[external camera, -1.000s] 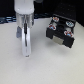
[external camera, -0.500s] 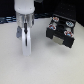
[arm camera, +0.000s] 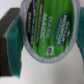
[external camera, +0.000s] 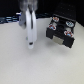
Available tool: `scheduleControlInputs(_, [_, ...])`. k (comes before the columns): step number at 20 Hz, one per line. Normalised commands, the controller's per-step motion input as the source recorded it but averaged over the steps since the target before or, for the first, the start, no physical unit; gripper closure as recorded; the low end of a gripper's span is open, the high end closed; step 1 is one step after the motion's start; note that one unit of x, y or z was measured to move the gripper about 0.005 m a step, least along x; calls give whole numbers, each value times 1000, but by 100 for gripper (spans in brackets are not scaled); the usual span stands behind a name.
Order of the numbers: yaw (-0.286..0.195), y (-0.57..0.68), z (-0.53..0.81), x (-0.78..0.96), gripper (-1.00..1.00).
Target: Open the kcup holder, insert the kcup into the holder, and close the kcup holder
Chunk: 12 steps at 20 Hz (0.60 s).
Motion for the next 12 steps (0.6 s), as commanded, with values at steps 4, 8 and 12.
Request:
scheduleControlInputs(4, [18, 645, 655, 43, 100])
scheduleControlInputs(8, [14, 672, 549, 12, 100])
scheduleControlInputs(12, [13, 680, 530, 5, 100])
